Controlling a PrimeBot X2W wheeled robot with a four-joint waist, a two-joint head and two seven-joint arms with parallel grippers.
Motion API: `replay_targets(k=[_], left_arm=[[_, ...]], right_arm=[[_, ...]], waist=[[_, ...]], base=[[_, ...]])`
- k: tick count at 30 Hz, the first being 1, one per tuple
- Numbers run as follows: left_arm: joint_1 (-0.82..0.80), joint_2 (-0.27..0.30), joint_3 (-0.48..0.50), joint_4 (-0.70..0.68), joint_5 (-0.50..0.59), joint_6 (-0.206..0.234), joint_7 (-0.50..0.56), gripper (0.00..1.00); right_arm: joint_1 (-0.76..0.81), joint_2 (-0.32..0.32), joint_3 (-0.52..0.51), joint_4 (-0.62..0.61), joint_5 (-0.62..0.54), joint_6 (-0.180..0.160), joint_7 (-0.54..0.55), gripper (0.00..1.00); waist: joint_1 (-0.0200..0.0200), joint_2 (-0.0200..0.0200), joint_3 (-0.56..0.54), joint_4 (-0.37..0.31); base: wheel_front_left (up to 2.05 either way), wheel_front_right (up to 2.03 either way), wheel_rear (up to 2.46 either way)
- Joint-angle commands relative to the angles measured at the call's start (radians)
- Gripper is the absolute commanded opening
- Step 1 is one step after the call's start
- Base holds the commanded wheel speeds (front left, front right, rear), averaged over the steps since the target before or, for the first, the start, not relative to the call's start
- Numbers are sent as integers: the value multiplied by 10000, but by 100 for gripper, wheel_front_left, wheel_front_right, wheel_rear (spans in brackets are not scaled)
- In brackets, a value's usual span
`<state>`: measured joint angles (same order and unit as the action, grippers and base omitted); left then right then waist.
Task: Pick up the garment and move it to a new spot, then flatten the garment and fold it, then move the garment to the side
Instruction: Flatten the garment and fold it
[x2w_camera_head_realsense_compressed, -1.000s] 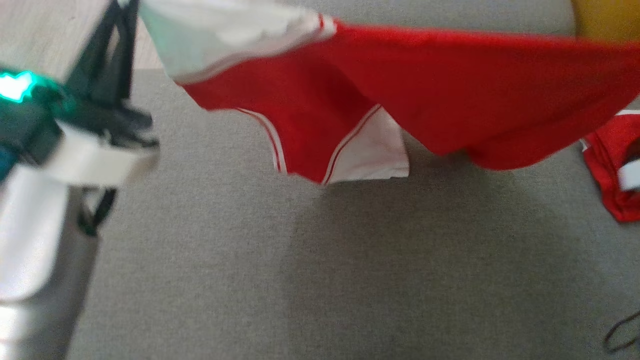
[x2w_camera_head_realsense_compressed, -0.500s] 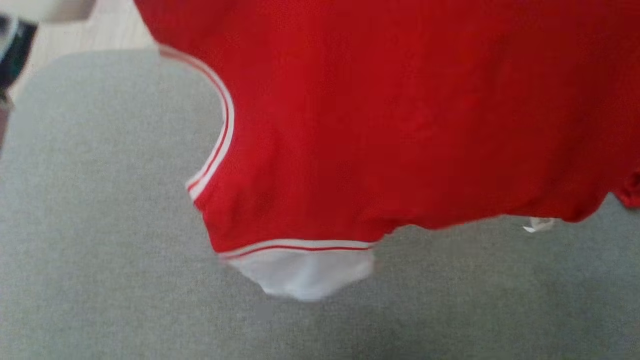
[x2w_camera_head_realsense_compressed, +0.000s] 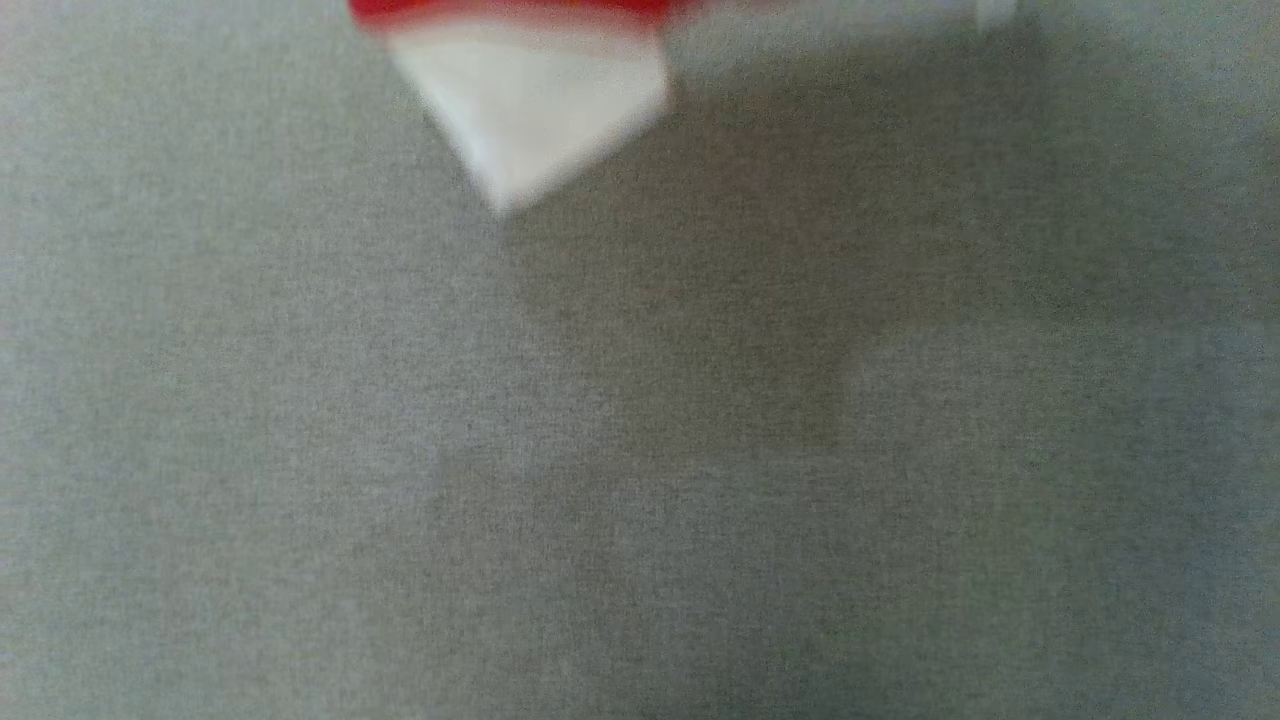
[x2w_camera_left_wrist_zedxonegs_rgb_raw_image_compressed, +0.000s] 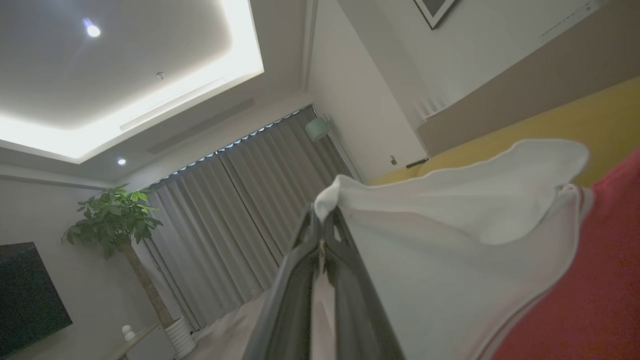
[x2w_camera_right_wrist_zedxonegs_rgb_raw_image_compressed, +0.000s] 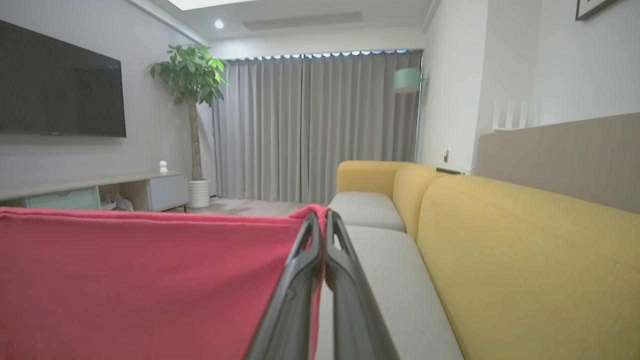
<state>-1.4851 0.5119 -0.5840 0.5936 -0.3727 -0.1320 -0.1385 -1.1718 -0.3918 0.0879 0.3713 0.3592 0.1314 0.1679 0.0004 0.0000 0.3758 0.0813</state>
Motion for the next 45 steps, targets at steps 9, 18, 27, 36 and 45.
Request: replay_targets(k=[9, 18, 27, 36, 45], left_arm=[[-988, -45, -168, 756, -190, 23, -1130, 0], [2538, 769, -972, -1380, -1150, 19, -1228, 0], [6996, 1621, -1163, -3843, -1325, 845, -1204, 0], [11642, 2366, -1673, -5861, -2091, 2707, -1054, 0], [13849, 2051, -2054, -6486, -2839, 3274, -1127, 0]], right_arm=[[-1159, -450, 455, 1314, -46, -7, -1289, 0], [1301, -931, 314, 1967, 628, -7, -2037, 0], [4678, -960, 254, 1388, 1313, -7, -2803, 0], [8537, -547, -216, 167, 1473, -7, -3224, 0], [11065, 189, -1114, -1178, 952, -7, -2956, 0]], waist=[[-4, 0, 664, 329], [-4, 0, 512, 384], [-4, 0, -632, -8], [-4, 0, -1544, -324], [-4, 0, -1862, -442]], base=[[0, 0, 0], [0, 0, 0], [0, 0, 0], [0, 0, 0], [0, 0, 0]])
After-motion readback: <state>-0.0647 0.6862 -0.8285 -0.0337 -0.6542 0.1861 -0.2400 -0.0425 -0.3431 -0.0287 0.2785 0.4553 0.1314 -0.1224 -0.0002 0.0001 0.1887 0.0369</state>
